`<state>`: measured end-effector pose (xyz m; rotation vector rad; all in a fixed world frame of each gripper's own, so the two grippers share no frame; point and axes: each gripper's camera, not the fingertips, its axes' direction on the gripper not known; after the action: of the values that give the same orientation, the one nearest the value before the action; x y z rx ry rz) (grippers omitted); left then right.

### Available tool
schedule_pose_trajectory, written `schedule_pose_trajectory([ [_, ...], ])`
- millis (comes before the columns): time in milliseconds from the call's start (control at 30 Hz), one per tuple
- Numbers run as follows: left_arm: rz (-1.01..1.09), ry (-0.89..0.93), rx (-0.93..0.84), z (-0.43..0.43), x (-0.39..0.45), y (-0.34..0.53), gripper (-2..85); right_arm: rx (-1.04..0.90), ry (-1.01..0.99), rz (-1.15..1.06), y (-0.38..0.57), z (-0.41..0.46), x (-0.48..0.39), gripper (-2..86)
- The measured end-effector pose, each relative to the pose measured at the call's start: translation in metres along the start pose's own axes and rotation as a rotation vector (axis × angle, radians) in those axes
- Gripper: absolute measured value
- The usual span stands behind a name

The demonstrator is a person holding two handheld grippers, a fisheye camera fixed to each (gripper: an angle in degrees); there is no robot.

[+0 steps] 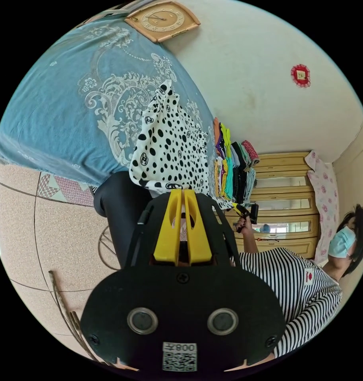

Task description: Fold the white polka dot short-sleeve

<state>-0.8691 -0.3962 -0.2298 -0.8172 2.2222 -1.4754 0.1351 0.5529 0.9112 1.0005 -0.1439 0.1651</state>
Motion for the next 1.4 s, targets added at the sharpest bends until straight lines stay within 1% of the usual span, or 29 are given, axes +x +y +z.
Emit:
schedule_pose_trajectory([
  [433, 0.063, 0.014, 0.063, 0.024, 0.007, -0.161, 0.6, 0.047, 0.034, -0.071, -0.185, 0.022, 0.001, 0.8],
  [800, 0.025, -0.016, 0.076, 0.073, -0.021, -0.314, 0.6, 0.025, 0.045, -0.027, -0.336, 0.076, 0.038, 0.9],
  [1067, -0.011, -0.026, 0.088, 0.099, -0.049, -0.392, 0.7, 0.013, 0.042, -0.01, -0.435, 0.116, 0.06, 1.1],
  [1400, -0.049, -0.042, 0.094, 0.13, -0.084, -0.468, 0.7, -0.01, 0.054, 0.014, -0.519, 0.156, 0.078, 1.2],
])
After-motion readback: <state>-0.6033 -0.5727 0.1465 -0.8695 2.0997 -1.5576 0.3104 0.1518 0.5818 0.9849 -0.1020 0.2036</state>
